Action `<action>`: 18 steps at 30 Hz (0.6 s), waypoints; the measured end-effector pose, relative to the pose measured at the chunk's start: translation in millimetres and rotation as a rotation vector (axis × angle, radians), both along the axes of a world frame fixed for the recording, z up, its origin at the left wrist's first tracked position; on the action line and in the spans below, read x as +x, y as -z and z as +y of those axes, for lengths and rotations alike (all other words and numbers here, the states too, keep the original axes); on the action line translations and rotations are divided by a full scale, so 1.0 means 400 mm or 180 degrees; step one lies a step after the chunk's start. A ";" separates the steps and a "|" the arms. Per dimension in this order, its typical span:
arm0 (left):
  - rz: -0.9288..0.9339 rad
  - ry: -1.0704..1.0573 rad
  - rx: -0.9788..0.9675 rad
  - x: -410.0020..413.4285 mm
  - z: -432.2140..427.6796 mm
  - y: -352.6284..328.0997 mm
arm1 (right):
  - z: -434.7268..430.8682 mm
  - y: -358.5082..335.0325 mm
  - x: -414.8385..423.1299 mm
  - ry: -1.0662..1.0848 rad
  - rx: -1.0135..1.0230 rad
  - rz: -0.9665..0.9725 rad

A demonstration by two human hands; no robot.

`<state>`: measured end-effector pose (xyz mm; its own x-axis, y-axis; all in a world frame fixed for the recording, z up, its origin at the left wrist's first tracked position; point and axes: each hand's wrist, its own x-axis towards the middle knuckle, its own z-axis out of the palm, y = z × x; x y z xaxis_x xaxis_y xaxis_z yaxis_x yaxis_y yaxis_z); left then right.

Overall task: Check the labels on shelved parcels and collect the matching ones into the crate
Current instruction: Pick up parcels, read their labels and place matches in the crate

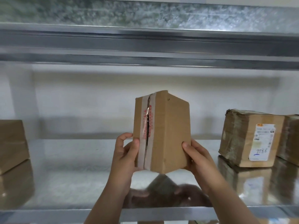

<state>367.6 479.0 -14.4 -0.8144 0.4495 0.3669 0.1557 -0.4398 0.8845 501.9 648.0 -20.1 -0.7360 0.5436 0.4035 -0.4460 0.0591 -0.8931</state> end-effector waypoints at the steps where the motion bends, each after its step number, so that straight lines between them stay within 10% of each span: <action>1: 0.0106 -0.0167 -0.0044 -0.003 0.002 0.003 | 0.001 0.001 -0.001 0.0043 0.0011 0.0007; 18: 0.0440 0.0360 0.0045 0.000 0.003 0.025 | -0.012 0.003 0.000 -0.0303 0.0462 0.0174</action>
